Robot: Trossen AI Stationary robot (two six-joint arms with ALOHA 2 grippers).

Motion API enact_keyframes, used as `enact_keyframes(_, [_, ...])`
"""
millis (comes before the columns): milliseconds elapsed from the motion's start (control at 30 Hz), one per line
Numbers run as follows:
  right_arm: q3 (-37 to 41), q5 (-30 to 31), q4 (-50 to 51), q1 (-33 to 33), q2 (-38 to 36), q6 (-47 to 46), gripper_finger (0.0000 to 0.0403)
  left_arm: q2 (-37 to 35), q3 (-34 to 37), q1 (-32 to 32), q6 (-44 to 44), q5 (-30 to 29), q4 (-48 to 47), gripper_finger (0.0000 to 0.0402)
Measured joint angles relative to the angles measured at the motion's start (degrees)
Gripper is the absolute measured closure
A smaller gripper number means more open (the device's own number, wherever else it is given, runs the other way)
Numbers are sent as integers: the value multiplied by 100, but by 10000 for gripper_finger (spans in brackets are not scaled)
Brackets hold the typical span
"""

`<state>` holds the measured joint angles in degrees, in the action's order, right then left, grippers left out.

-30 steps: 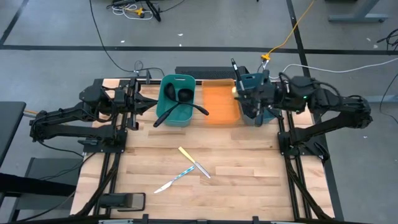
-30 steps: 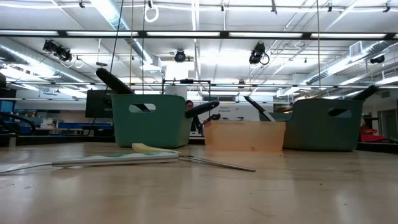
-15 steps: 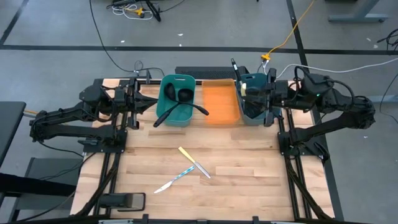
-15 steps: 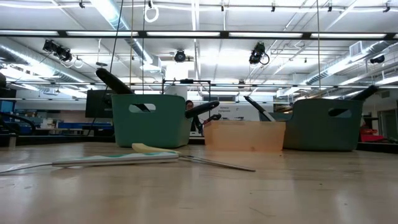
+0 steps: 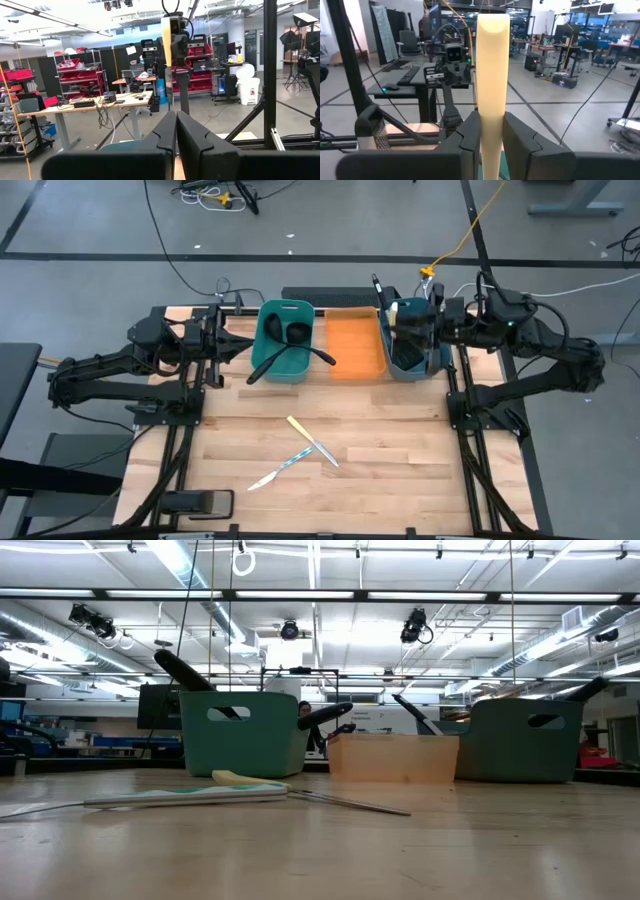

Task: Pick & Place Kitchen Items
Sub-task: Put the right yellow table knife into the orange bin

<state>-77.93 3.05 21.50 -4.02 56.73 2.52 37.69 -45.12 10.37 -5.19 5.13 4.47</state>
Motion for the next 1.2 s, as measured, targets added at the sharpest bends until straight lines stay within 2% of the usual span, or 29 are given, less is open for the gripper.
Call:
enact_keyframes(667, [0,-1402,2,-2026,2,-211,342,0,0,-1,2,-84,0,386])
enact_keyframes(1200, [0,-1767,221,-2985,5,-230,342,0,0,-1,2,-131,-2,386])
